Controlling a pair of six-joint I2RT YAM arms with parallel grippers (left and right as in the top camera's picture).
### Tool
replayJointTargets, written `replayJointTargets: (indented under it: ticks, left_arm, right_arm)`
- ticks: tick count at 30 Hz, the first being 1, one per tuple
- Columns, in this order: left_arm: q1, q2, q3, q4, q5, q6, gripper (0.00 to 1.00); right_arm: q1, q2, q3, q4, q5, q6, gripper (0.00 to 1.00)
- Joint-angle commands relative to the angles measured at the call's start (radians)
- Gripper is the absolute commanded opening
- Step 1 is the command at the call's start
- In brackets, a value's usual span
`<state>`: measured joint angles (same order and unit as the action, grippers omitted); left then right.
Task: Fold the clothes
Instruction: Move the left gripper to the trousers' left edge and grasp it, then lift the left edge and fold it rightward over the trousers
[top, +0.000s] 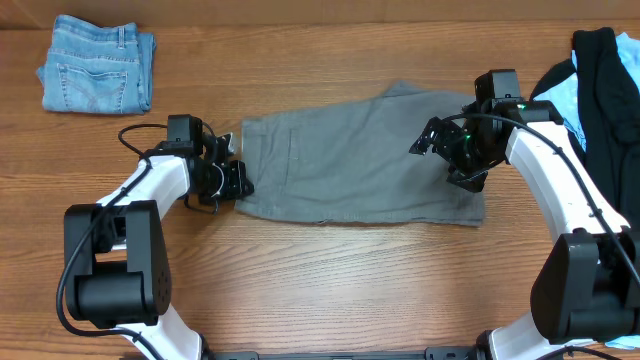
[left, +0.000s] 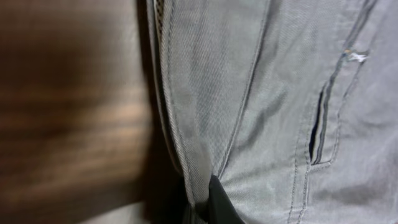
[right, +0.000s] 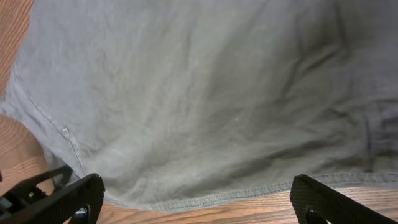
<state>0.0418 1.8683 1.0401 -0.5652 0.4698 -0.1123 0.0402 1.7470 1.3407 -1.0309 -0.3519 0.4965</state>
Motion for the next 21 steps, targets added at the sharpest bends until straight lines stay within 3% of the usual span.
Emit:
replayJointTargets:
  ticks: [1,9,21]
  left_arm:
    - [0.047,0.015,0.042,-0.072,-0.109,-0.023,0.04]
    - [0.146,-0.015,0.231,-0.351,-0.279,-0.027,0.04]
    - [0.18,-0.208,0.574,-0.724,-0.615,-0.246,0.04]
  right_arm:
    - [0.002,-0.002,0.014,0.005,-0.005,0.001,1.0]
    - [0.002,-0.002,0.014,0.005,-0.005,0.001,1.0]
    - [0.002,-0.002,0.014,0.005,-0.005,0.001,1.0]
